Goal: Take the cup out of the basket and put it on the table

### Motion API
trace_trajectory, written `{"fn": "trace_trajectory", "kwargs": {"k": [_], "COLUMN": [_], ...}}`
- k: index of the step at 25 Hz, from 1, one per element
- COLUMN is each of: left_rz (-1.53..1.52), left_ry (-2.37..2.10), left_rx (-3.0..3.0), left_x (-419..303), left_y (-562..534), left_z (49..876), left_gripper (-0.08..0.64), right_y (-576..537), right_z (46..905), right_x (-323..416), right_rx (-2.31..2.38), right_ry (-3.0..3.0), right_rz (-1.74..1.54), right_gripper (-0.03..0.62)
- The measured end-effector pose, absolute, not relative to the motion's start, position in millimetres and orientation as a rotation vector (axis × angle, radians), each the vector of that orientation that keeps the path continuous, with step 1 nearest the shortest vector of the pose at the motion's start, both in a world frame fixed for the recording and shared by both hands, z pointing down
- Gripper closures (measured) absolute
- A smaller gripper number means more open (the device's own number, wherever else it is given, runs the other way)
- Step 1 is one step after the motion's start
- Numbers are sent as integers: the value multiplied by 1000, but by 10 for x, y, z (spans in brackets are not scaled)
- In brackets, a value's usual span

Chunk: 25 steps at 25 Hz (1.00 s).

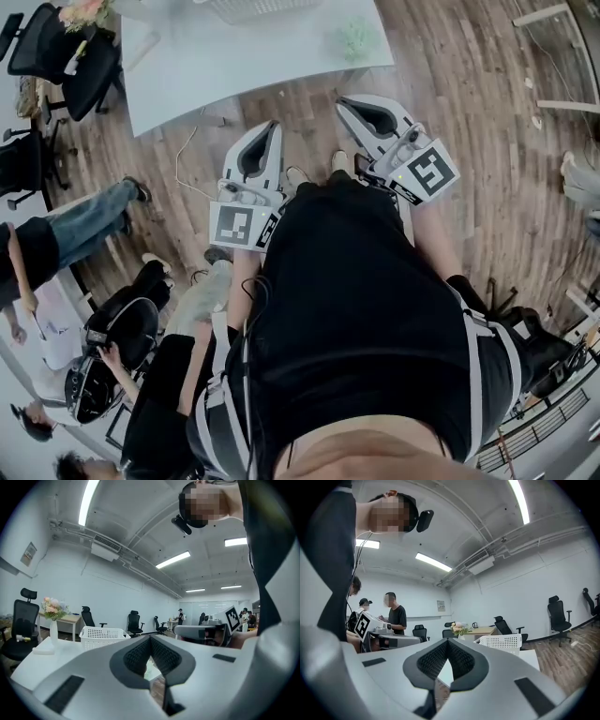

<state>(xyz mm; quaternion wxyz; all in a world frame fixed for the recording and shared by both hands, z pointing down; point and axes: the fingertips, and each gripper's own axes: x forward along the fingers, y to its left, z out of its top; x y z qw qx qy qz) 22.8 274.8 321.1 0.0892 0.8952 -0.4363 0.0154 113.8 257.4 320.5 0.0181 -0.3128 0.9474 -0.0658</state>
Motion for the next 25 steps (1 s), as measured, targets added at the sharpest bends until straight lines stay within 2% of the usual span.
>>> {"fn": "trace_trajectory", "kwargs": {"k": [13, 25], "left_rz": [75, 128], "left_ry": [-1390, -1454], "left_rx": [2609, 2571], "left_x": [626, 919], "left_y": [2655, 2460], "left_z": [3255, 3285], "left_gripper": [540, 540], "right_y": [2447, 2140], "right_z": [3304, 3438], "right_x": [1644, 1876], "right_rx": [-919, -896], "right_ry": [2906, 3006], "right_rz": [-310, -247], "right_gripper": [574, 574]}}
